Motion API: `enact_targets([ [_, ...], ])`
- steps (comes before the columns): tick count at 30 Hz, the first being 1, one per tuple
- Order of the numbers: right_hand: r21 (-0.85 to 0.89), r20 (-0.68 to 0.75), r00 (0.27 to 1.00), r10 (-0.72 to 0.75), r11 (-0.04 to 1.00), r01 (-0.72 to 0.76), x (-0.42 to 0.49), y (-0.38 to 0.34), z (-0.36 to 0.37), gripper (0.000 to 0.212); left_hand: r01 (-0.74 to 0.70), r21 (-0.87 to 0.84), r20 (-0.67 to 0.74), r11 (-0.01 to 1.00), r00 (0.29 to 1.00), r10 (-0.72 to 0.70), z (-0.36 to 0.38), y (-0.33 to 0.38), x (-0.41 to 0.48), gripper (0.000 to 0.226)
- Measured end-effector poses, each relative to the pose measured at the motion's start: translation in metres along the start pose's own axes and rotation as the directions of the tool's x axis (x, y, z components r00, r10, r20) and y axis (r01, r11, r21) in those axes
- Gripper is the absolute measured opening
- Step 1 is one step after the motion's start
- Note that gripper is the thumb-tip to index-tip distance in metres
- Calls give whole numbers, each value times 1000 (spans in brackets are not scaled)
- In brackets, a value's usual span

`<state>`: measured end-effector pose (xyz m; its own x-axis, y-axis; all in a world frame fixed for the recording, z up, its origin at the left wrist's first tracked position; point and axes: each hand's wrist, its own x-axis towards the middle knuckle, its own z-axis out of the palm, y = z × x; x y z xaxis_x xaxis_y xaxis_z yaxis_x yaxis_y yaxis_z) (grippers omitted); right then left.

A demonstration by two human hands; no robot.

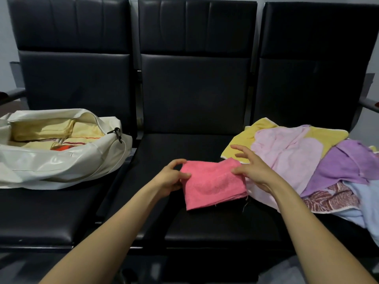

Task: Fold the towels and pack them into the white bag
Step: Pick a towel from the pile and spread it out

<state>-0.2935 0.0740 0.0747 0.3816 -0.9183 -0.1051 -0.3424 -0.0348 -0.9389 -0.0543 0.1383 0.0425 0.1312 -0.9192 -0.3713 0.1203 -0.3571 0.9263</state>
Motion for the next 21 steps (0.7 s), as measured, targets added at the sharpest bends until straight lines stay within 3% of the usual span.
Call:
enact_targets([
  [2,4,33,996,-84,996,84,-2,0,-7,57,-109,29,45,994,993,108,0,7,-5,38],
  [5,-111,90,985,-146,982,156,-6,-2,-11,54,-258,293,82,920,966,245,-2,12,-14,50],
  [7,-307,62,989,-133,941,146,-5,-2,-8,60,-299,576,71,760,945,318,-3,9,-18,70],
  [9,-464,19,988,-152,874,143,-5,-4,-2,66,-314,710,42,630,912,408,1,5,-23,76],
  [13,-583,-52,963,-266,791,187,-10,-9,8,63,-301,798,6,522,871,492,6,-1,-26,68],
  [19,-611,-80,924,-373,751,250,-11,-9,10,28,-356,864,26,356,737,675,-3,5,-31,47],
  [20,-582,-71,924,-375,768,267,-10,-9,9,23,-366,852,30,374,747,664,-7,8,-32,46],
  [21,-520,-63,929,-364,807,280,-8,-8,8,19,-380,802,18,460,786,618,-13,11,-32,46],
])
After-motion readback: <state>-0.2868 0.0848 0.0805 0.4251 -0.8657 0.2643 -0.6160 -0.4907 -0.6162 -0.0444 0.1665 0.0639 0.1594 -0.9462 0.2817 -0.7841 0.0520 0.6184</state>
